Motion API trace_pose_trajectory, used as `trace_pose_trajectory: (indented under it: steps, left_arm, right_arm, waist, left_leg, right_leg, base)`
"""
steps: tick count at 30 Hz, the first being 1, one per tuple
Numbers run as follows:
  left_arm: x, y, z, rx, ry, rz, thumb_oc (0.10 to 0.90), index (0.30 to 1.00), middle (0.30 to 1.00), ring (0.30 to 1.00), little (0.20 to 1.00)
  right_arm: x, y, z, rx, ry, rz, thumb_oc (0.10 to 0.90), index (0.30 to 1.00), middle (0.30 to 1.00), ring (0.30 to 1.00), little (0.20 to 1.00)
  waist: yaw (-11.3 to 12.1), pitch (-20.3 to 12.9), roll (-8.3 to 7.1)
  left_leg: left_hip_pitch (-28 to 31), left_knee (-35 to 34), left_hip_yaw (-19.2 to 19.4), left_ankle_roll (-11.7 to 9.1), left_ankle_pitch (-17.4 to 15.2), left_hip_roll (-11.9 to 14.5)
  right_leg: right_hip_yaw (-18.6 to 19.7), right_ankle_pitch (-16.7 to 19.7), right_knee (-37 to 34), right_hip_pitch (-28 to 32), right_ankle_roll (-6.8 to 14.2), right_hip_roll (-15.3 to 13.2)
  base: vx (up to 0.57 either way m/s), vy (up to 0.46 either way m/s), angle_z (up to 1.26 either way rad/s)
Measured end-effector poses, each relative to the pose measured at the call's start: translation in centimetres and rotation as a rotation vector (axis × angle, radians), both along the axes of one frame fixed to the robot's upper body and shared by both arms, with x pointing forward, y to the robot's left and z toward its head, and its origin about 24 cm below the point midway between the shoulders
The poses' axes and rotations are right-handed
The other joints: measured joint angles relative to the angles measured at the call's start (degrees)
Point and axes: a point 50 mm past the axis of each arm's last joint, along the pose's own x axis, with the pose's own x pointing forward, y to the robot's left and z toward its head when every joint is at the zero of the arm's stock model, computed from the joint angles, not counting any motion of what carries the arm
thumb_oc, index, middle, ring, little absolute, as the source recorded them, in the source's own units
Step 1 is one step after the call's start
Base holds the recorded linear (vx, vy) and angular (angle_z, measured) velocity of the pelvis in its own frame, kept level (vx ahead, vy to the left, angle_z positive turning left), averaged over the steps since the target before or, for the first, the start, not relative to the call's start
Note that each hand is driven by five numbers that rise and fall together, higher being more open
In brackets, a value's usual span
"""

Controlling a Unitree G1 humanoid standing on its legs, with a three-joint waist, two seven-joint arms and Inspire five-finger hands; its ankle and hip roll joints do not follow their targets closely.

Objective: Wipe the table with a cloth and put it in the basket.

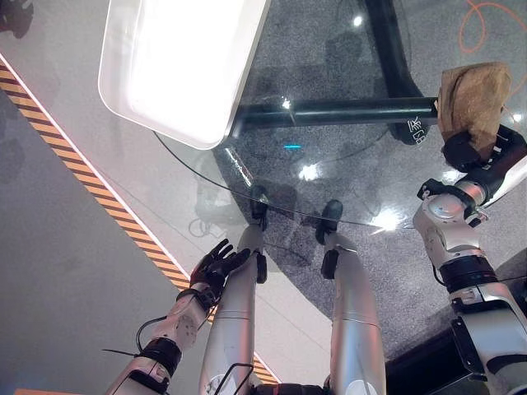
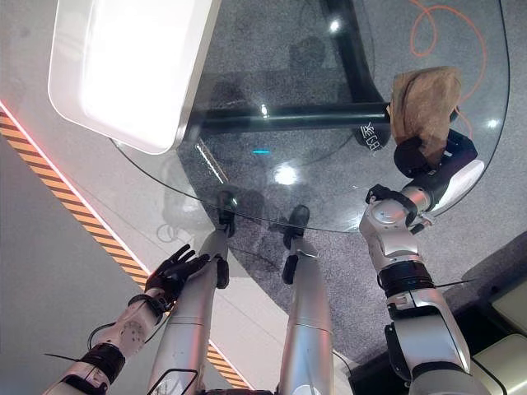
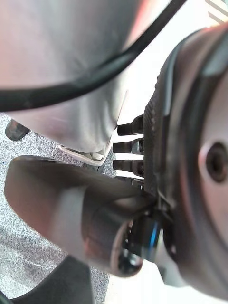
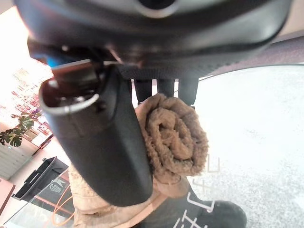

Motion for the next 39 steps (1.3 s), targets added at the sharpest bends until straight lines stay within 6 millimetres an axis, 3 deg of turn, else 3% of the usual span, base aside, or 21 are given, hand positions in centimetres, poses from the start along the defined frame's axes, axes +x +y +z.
trace_pose_trajectory:
  steps: [5, 19, 26, 39]
  left_arm:
    - [0.0, -0.1, 0.0, -0.006, 0.002, 0.002, 0.8, 0.9, 0.9, 0.9, 0.9]
    - [-0.2, 0.3, -0.4, -0.022, 0.018, 0.042, 0.8, 0.9, 0.9, 0.9, 0.9]
    - [-0.6, 0.2, -0.9, -0.02, 0.038, 0.049, 0.8, 0.9, 0.9, 0.9, 0.9]
    - [-0.4, 0.0, -0.8, -0.024, 0.032, 0.05, 0.8, 0.9, 0.9, 0.9, 0.9]
  right_arm:
    - [0.3, 0.5, 0.4, -0.021, 0.024, 0.022, 0.1, 0.3, 0.3, 0.3, 0.2]
    - [0.9, 2.4, 1.1, -0.27, 0.132, 0.333, 0.1, 0.3, 0.3, 0.3, 0.2]
    - [1.1, 5.3, -0.2, -0.401, 0.213, 0.534, 0.1, 0.3, 0.3, 0.3, 0.2]
    - [1.2, 8.5, -0.2, -0.445, 0.208, 0.656, 0.1, 0.3, 0.3, 0.3, 0.2]
  waist:
    - [-0.06, 0.03, 0.33]
    - [-1.08, -0.02, 0.78]
    - [-1.11, -0.23, 1.33]
    - [-0.4, -0.26, 1.51]
  left_leg:
    - [0.04, -0.03, -0.05, -0.14, 0.1, 0.02]
    - [1.58, -1.33, -0.05, -1.04, 0.49, 0.95]
    - [3.61, -1.21, -0.38, -1.47, 0.08, 1.75]
    - [3.05, -1.78, -1.48, -2.07, 0.25, 2.11]
  right_leg:
    - [-0.04, 0.03, 0.09, 0.0, -0.04, 0.02]
    - [-0.32, -0.28, 0.11, 0.83, -0.8, 0.84]
    - [-1.01, -0.72, 0.01, 3.07, -1.44, 1.49]
    - [-1.98, -1.01, 0.15, 2.69, -2.07, 1.77]
  base:
    - [0.0, 0.0, 0.0]
    - [0.01, 0.006, -0.01]
    - [0.0, 0.004, 0.0]
    - [0.0, 0.004, 0.02]
